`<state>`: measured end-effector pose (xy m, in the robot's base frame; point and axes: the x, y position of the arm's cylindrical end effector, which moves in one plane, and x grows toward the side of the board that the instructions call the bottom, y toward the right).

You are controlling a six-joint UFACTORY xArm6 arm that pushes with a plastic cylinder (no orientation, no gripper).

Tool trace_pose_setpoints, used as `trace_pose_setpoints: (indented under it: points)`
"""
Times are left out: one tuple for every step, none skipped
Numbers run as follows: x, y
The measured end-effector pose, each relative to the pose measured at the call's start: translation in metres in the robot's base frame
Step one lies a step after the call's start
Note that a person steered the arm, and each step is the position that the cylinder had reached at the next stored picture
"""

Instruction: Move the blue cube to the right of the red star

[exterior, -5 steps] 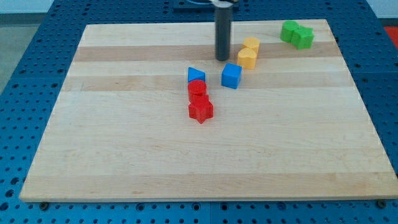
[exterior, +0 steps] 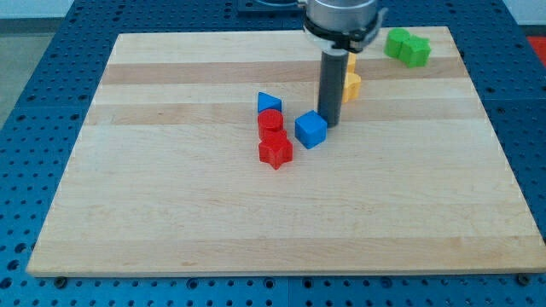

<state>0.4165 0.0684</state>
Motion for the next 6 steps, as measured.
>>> trace_pose_setpoints:
  points:
    - [-0.038, 0.004]
    - [-0.047, -0.006]
    - [-0.022, -0.023]
    - [-0.022, -0.023]
    - [-0.018, -0.023]
    - [-0.002, -0.023]
